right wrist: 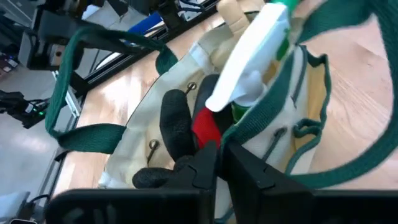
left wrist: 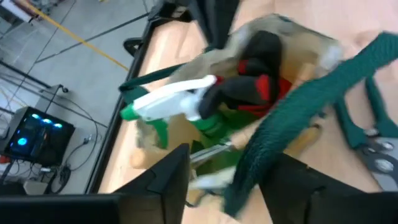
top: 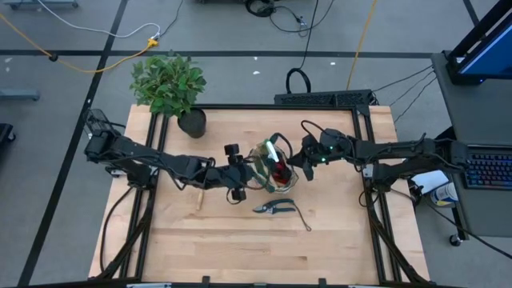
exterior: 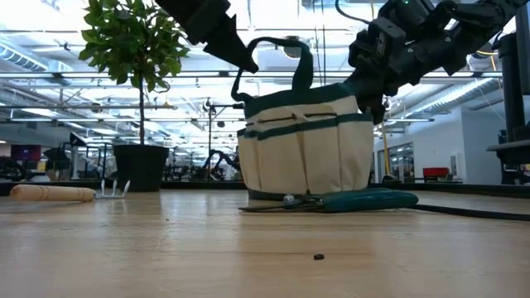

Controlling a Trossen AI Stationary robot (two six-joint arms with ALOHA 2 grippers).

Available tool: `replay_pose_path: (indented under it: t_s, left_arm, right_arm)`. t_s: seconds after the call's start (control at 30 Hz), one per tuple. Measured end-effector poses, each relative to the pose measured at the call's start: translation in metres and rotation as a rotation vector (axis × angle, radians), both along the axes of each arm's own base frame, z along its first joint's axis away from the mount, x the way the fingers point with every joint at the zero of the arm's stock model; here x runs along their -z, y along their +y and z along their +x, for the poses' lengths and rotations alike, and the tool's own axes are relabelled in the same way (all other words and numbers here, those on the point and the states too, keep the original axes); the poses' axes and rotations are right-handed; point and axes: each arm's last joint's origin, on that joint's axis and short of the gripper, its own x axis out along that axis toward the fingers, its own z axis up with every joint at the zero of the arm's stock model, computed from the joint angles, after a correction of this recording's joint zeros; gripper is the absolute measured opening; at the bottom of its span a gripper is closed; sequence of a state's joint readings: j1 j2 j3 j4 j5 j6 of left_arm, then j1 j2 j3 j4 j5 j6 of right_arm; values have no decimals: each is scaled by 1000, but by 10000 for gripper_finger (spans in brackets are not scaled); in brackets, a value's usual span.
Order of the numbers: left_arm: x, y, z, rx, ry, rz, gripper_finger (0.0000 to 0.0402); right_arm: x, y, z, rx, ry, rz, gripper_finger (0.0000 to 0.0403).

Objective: Pick & Place Garden tools in Gardening bag
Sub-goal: Adjust the gardening bag on the table

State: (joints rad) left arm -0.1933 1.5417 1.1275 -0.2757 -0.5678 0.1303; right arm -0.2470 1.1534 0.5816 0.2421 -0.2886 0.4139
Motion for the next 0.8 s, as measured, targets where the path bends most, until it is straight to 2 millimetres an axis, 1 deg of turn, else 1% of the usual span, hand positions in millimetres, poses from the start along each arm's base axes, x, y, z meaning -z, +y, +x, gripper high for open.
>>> replay_pose_path:
  t_s: [0.27, 0.4, 0.53, 0.63, 0.73, 0.8]
  left_arm:
    - [5, -3, -5, -10, 64, 2, 239]
    - [12, -8, -14, -42, 137, -38, 257]
    - [20, -17, -26, -81, 229, -92, 261]
    - [24, -23, -34, -91, 290, -137, 255]
    - [27, -28, -40, -109, 324, -184, 250]
    - [28, -30, -43, -159, 320, -249, 249]
  right_arm:
    - [1, 0, 0, -15, 4, -33, 86]
    - [1, 0, 0, -46, 0, -103, 116]
    - [0, 0, 0, -68, -6, -176, 143]
    - [-3, 0, -2, -43, -14, -200, 160]
    - [-9, 0, -5, -26, -38, -214, 171]
    - [-15, 1, -8, -23, -66, -222, 176]
